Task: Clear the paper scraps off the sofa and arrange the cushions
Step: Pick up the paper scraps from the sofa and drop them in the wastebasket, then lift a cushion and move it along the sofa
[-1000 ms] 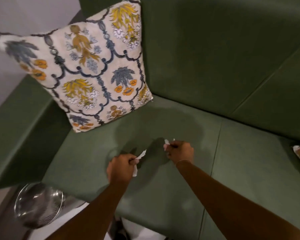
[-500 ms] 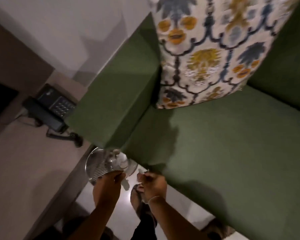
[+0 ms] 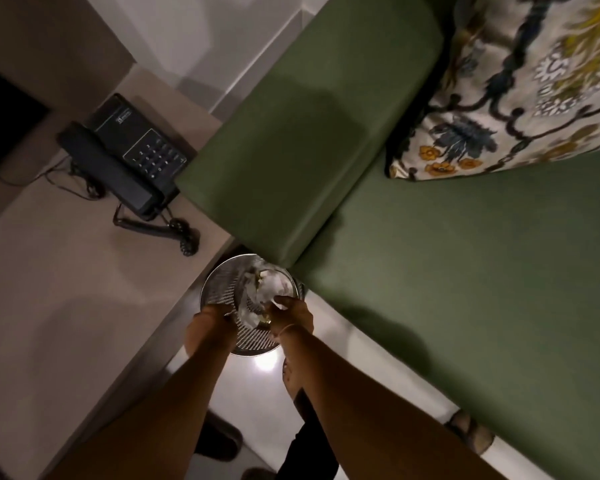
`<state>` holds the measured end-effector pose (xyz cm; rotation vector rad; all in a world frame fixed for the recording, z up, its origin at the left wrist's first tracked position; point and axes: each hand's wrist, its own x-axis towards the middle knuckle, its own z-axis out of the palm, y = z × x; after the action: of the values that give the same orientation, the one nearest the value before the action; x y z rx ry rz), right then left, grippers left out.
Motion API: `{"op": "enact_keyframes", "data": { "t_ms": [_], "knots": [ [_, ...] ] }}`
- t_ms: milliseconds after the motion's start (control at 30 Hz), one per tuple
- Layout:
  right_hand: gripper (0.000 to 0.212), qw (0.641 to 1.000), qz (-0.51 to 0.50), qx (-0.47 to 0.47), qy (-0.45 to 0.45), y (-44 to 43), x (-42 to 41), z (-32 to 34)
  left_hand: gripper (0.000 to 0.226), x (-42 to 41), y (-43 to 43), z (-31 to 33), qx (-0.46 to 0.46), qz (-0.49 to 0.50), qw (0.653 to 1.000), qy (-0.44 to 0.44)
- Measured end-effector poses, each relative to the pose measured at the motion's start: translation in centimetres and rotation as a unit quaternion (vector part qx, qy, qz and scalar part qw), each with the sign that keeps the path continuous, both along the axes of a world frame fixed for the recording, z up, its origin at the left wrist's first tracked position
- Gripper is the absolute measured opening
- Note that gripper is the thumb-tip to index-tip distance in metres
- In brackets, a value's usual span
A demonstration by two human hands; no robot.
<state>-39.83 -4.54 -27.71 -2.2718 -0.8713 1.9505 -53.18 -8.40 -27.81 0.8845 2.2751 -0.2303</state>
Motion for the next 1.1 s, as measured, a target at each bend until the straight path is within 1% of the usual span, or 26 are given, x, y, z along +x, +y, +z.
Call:
{"op": "enact_keyframes", "data": {
  "t_ms": [67,133,233,267,367,433,533,600,667,700,767,833,900,967,1000,1100],
  "knots": [
    [0.033,0.999,-0.037,-0.016,0.024,0.1,0.6,0.6,0.03,0.4,0.0,0.6,0.002,-0.009,1.0,0.001],
    [0.031,0.998,-0.051,0.007,0.031,-0.1,1.5,1.1,0.031,1.3,0.1,1.7,0.012,-0.037,0.999,0.001],
    [0.028,0.997,-0.035,0.032,0.053,0.0,4.4,4.2,0.03,3.5,1.2,5.4,0.026,-0.128,0.991,0.006],
    [0.026,0.997,-0.032,0.045,0.057,0.1,5.6,5.6,0.028,4.6,1.5,6.7,0.026,-0.149,0.988,-0.007],
    [0.017,0.99,-0.027,0.124,0.058,1.8,10.5,9.2,0.031,8.7,2.9,10.5,0.045,-0.165,0.984,-0.05],
    [0.019,0.984,-0.029,0.163,0.057,4.2,14.8,12.0,0.03,12.2,4.7,13.4,0.083,-0.169,0.978,-0.088],
    [0.02,0.965,-0.046,0.257,-0.019,8.7,21.7,16.4,0.034,17.2,8.6,17.8,0.147,-0.188,0.963,-0.123],
    [0.029,0.947,-0.067,0.312,-0.045,12.1,26.6,19.5,0.044,20.6,12.3,20.8,0.201,-0.172,0.957,-0.122],
    [0.042,0.938,-0.079,0.329,-0.073,15.7,30.7,21.8,0.06,23.2,16.3,23.0,0.223,-0.126,0.959,-0.122],
    [0.052,0.935,-0.097,0.331,-0.084,17.5,32.6,22.5,0.068,24.2,18.2,23.7,0.229,-0.096,0.96,-0.132],
    [0.075,0.925,-0.145,0.344,-0.077,21.3,36.1,23.3,0.079,25.9,21.9,24.5,0.24,-0.04,0.954,-0.174],
    [0.088,0.924,-0.174,0.338,-0.051,25.0,38.5,23.5,0.082,27.2,24.4,24.3,0.257,0.012,0.941,-0.22],
    [0.083,0.934,-0.183,0.306,-0.032,28.0,40.2,22.9,0.088,28.5,25.9,23.4,0.28,0.056,0.922,-0.262],
    [0.068,0.945,-0.171,0.277,-0.008,29.5,40.5,21.9,0.1,29.3,26.5,22.4,0.303,0.081,0.904,-0.29],
    [0.064,0.948,-0.165,0.273,0.0,29.7,40.5,21.6,0.101,29.6,26.6,21.9,0.311,0.091,0.899,-0.294],
    [0.057,0.936,-0.176,0.302,0.033,28.5,40.6,21.1,0.091,30.2,26.2,21.2,0.33,0.116,0.888,-0.3]
  ]
}}
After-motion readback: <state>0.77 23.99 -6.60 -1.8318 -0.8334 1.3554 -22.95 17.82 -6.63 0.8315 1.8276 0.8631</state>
